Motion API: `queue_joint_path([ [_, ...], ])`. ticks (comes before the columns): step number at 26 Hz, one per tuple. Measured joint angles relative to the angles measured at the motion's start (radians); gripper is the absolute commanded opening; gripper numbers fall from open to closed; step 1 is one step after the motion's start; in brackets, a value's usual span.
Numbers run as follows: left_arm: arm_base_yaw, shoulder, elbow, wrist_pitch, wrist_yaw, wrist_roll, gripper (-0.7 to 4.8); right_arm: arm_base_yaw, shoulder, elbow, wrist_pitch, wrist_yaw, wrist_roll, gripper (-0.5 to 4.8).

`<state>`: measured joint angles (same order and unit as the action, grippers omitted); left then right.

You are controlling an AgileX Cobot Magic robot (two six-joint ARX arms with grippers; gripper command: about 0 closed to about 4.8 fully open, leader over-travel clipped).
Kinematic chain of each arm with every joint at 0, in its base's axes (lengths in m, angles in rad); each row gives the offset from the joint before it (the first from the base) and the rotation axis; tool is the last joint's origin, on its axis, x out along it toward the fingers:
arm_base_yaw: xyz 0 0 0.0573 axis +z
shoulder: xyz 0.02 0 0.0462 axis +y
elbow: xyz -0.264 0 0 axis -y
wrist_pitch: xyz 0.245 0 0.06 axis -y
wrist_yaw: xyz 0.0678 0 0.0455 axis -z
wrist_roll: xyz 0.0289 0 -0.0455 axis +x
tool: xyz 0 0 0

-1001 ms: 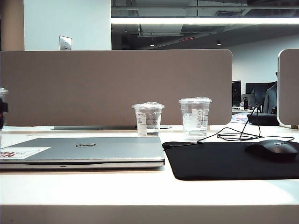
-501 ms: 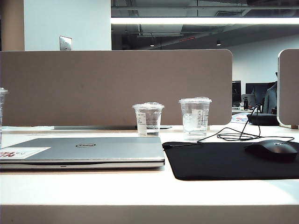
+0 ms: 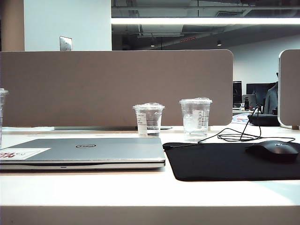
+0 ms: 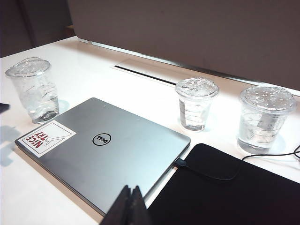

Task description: Pick up the coffee cup on the left and place it on the left side of the laptop.

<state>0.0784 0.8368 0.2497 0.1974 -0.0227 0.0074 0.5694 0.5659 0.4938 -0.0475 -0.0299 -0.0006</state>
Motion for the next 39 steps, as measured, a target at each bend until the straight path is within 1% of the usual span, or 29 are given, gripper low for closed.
queue_joint_path([
  [1, 0.000, -0.031, 0.000, -0.025, 0.000, 0.000, 1.57, 0.000, 0.000, 0.000, 0.000, 0.000, 0.000, -0.02],
  [4, 0.000, -0.121, 0.003, -0.089, 0.000, 0.000, 0.81, 0.000, -0.002, 0.000, 0.000, -0.005, 0.000, -0.02],
  [5, 0.000, -0.153, 0.003, -0.108, 0.000, 0.000, 0.17, 0.000, -0.002, 0.000, 0.000, -0.016, 0.000, -0.01],
  [6, 0.000, -0.203, 0.003, -0.135, 0.000, 0.000, -0.06, 0.000, -0.002, 0.000, 0.000, -0.041, 0.000, -0.01],
  [8, 0.000, -0.284, 0.003, -0.180, 0.017, -0.005, -0.06, 0.000, -0.001, 0.000, -0.001, -0.058, 0.000, -0.01],
  [12, 0.000, -0.373, 0.004, -0.229, 0.062, -0.005, -0.06, 0.000, -0.001, 0.000, -0.002, -0.057, 0.000, -0.01],
  [17, 0.000, -0.469, 0.005, -0.318, 0.068, -0.005, -0.06, 0.000, -0.001, 0.000, -0.004, -0.058, 0.000, -0.01],
  [19, 0.000, -0.507, 0.006, -0.360, 0.091, -0.006, -0.06, 0.000, -0.001, 0.000, -0.003, -0.058, 0.000, -0.01],
  [21, 0.000, -0.552, 0.008, -0.409, 0.128, -0.022, -0.06, 0.000, -0.001, 0.000, -0.004, -0.058, 0.000, -0.01],
  [23, 0.000, -0.605, 0.008, -0.418, 0.136, -0.049, -0.06, 0.000, -0.001, 0.000, -0.004, -0.058, 0.000, -0.01],
  [30, 0.000, -0.656, 0.008, -0.428, 0.136, -0.065, -0.06, 0.000, -0.001, 0.000, -0.004, -0.058, 0.000, -0.01],
  [34, -0.002, -0.749, -0.001, -0.419, 0.127, -0.065, -0.06, 0.000, -0.001, 0.000, -0.004, -0.057, 0.000, -0.01],
  [36, -0.017, -0.761, -0.011, -0.418, 0.105, -0.065, -0.06, 0.000, -0.001, 0.000, -0.004, -0.058, 0.000, -0.01],
  [39, -0.084, -0.767, -0.035, -0.414, 0.048, -0.065, -0.06, 0.000, -0.001, 0.000, -0.004, -0.058, 0.000, -0.01],
])
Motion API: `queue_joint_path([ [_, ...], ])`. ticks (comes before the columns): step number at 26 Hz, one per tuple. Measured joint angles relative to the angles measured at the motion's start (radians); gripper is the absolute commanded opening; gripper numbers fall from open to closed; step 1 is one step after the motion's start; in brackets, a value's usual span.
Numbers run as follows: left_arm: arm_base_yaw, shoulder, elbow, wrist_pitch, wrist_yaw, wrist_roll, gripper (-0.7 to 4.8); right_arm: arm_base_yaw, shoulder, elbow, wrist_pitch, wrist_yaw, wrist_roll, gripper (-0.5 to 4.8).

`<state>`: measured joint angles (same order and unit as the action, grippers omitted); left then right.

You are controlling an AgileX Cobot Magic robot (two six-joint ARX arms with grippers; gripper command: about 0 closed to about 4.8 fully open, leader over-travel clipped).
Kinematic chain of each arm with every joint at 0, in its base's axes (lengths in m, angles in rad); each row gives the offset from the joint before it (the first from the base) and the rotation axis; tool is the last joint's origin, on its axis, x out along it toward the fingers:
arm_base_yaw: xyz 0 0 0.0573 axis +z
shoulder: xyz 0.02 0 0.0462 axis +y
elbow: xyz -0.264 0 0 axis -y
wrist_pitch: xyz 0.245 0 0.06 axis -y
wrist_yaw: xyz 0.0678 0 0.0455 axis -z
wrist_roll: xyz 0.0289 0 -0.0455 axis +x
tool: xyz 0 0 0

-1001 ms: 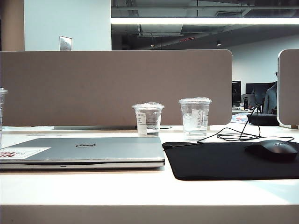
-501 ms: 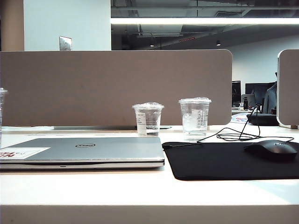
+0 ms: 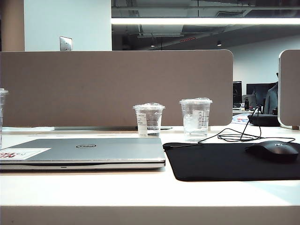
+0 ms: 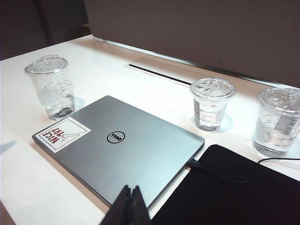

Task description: Pick up the coffee cup on the left and place it on the left side of the laptop.

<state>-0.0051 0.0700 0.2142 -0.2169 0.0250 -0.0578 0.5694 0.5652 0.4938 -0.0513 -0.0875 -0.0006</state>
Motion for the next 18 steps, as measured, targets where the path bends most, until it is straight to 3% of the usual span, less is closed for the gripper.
queue_joint_path([
  [5, -0.117, -0.009, -0.069, 0.166, -0.088, 0.001, -0.06, 0.000, 0.000, 0.000, 0.000, 0.000, 0.000, -0.01],
  [7, -0.118, -0.027, -0.101, 0.233, -0.093, 0.001, -0.06, 0.000, 0.000, 0.000, 0.000, 0.000, 0.000, -0.01],
  [18, -0.118, -0.068, -0.186, 0.242, -0.092, 0.005, -0.06, 0.000, 0.000, 0.000, 0.000, 0.000, 0.000, -0.01],
])
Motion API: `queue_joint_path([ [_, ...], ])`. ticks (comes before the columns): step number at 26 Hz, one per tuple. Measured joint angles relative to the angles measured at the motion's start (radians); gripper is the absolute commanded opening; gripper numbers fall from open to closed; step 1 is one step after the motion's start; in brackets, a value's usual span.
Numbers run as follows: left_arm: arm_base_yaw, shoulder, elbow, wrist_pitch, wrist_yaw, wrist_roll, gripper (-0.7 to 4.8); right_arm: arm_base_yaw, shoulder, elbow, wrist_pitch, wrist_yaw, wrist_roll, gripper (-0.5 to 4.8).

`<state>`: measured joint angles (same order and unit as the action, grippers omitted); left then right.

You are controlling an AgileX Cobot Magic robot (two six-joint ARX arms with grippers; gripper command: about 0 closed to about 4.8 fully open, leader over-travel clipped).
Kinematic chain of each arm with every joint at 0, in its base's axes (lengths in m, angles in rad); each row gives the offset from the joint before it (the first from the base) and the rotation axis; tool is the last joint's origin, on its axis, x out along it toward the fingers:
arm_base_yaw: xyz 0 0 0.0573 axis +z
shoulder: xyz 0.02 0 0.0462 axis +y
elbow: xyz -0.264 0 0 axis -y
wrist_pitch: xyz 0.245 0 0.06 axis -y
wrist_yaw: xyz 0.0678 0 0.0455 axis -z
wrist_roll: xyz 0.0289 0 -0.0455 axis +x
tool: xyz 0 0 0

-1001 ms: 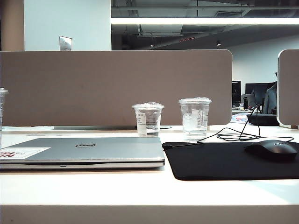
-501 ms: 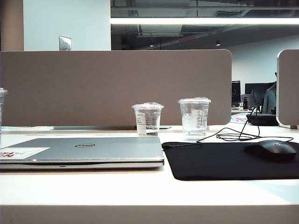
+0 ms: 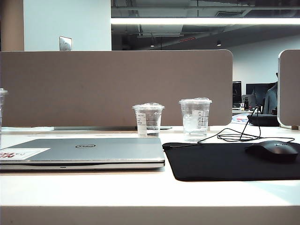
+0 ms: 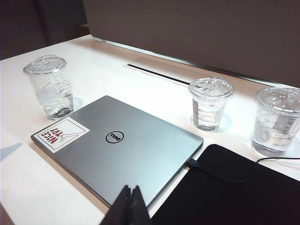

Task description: Pick up the coffee cup on the left and place it on the left side of the laptop.

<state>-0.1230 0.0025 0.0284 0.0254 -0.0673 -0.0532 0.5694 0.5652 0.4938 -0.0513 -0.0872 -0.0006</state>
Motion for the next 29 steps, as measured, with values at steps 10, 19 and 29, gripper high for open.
queue_joint_path([
  [10, 0.082, 0.000, -0.026, -0.019, 0.095, 0.000, -0.06, 0.000, 0.000, 0.000, 0.000, 0.000, 0.000, -0.01],
  [19, 0.087, 0.000, -0.026, -0.020, 0.117, 0.000, -0.05, 0.000, 0.000, 0.000, 0.000, 0.000, 0.000, -0.01],
  [29, 0.087, 0.000, -0.026, -0.021, 0.117, 0.000, -0.05, 0.000, 0.000, 0.000, 0.000, 0.000, 0.000, -0.01],
])
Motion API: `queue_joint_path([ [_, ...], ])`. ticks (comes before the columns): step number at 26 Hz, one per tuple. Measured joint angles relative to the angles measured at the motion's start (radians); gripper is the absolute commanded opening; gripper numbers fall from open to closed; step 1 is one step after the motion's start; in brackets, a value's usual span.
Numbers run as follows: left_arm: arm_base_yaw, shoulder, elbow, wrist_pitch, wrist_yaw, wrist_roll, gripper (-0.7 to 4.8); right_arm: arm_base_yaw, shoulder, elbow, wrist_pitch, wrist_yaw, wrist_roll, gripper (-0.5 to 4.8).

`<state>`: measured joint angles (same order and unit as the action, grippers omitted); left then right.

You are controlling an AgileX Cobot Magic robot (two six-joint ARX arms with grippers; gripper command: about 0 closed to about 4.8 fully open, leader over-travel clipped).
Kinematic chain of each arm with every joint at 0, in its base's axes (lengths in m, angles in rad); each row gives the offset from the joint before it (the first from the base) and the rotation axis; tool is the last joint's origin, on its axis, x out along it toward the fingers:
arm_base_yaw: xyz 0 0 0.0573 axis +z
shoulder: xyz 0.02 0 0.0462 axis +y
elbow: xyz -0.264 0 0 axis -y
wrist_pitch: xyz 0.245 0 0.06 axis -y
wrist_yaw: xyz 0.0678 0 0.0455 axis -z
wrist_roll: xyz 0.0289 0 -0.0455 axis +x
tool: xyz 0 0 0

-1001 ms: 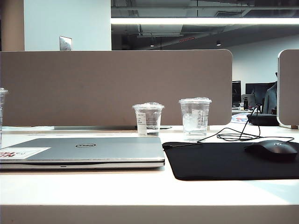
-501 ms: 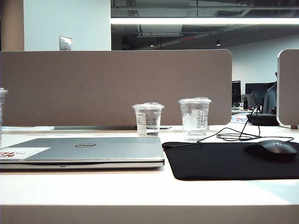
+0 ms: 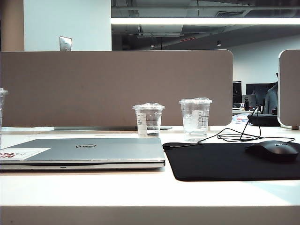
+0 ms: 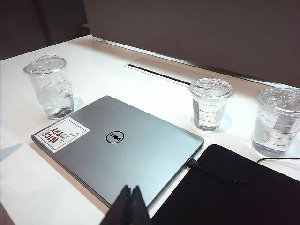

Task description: Pick up the coffee cup on the left and place it on the left side of the laptop.

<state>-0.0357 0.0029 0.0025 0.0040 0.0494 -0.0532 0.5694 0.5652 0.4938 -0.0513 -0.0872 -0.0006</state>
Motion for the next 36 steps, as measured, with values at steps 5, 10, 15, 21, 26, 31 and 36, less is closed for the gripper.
queue_joint_path([
  [5, 0.000, 0.000, 0.000, 0.000, 0.000, 0.000, -0.05, 0.000, 0.000, 0.000, 0.000, 0.000, 0.000, -0.01],
  [10, 0.000, 0.000, 0.000, 0.000, 0.000, 0.000, -0.05, -0.007, -0.004, -0.005, 0.004, 0.005, 0.000, -0.01],
  [15, 0.000, 0.000, 0.000, 0.000, 0.002, 0.000, -0.05, -0.184, -0.118, -0.129, 0.059, 0.042, 0.000, -0.01],
  [21, 0.000, 0.000, 0.000, 0.000, 0.001, 0.000, -0.05, -0.356, -0.270, -0.262, 0.108, 0.043, 0.000, -0.01],
  [26, 0.000, 0.000, 0.000, 0.000, 0.001, 0.000, -0.05, -0.480, -0.463, -0.370, 0.113, 0.129, 0.000, -0.01],
  [31, 0.000, 0.000, 0.000, 0.000, 0.001, 0.000, -0.05, -0.528, -0.554, -0.410, 0.114, 0.140, 0.000, -0.01],
  [36, 0.000, 0.000, 0.000, 0.000, 0.001, 0.000, -0.05, -0.572, -0.564, -0.449, 0.120, 0.139, -0.001, -0.01],
])
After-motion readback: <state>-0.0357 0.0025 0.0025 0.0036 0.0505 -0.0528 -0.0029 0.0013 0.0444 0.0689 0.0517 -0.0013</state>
